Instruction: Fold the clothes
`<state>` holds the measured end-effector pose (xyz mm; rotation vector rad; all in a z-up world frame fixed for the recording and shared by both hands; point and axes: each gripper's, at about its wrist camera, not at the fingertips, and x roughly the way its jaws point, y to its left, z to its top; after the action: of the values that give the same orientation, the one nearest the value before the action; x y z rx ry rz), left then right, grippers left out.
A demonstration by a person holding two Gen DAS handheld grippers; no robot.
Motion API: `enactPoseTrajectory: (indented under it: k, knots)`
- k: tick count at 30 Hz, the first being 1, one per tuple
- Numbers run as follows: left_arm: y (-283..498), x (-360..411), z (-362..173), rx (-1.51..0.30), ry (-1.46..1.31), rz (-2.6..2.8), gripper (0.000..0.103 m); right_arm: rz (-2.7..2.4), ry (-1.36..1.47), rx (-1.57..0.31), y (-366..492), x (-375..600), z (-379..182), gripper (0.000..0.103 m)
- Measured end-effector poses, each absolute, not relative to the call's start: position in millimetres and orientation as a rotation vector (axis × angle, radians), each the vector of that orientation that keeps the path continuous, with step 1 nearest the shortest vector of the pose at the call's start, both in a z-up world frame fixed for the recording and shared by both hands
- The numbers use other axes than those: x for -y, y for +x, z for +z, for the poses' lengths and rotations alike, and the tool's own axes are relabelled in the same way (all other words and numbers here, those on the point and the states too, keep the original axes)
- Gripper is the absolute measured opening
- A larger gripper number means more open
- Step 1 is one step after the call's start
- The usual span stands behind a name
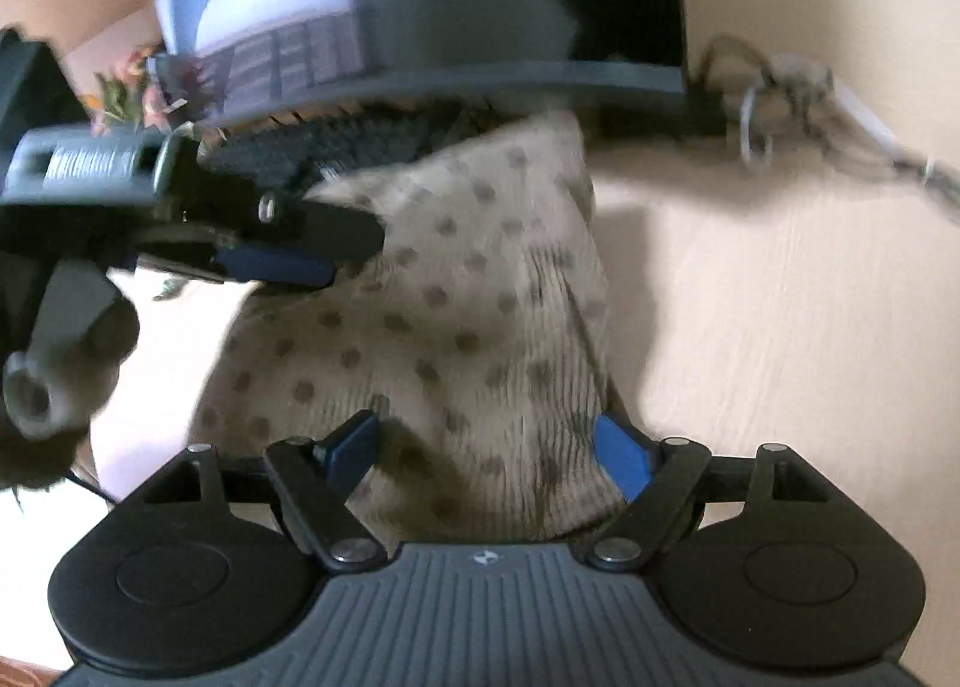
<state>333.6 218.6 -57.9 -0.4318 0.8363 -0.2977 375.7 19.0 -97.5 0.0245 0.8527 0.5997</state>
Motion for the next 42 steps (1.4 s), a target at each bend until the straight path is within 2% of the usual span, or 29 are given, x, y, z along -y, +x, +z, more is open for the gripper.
enactPoseTrajectory:
  k: [4,9,19,24,28,33,36,41,42]
  knots:
    - [336.2,-224.3,-49.4,-0.825,-0.458,-0.307,0.084,0.556,-0.013,-0.789,373.8,-27.1,-79.4,0.08]
    - [296.4,-235.7,-18.2,-0.743,-0.405,-0.282,0.088,0.406,0.027,-0.693,401.6,-21.1,-52.6,0.081]
    - [274.3,-242.6,-19.2,-0.777,-0.39,-0.269,0.091,0.201,-0.042,-0.738,476.1,-68.2,-95.3,0.081]
    - [281.3,-246.4,-18.1,-0.755,-0.441,-0.288,0.093,0.228,0.003,-0.677,445.2,-51.2,-78.0,0.081]
    - [298.8,-241.8,-30.7,-0.783,-0.496,-0.32,0.094,0.309,0.0,-0.632,383.2,-42.3,-62.3,0.084]
    - [321.2,-242.4,-49.4,-0.827,-0.567,-0.284,0.097,0.456,0.015,-0.747,333.9,-56.7,-70.8,0.084]
    - [321.0,-241.9,-46.4,-0.816,-0.576,-0.281,0.097,0.436,-0.127,-0.77,340.2,-74.8,-85.8,0.084]
    - [282.8,-231.4,-20.0,-0.727,-0.515,-0.11,0.097,0.494,-0.113,-0.707,357.9,-56.4,-75.9,0.084]
    - [270.3,-225.5,-12.3,-0.7,-0.497,-0.05,0.097,0.526,-0.101,-0.676,353.2,-47.3,-67.4,0.087]
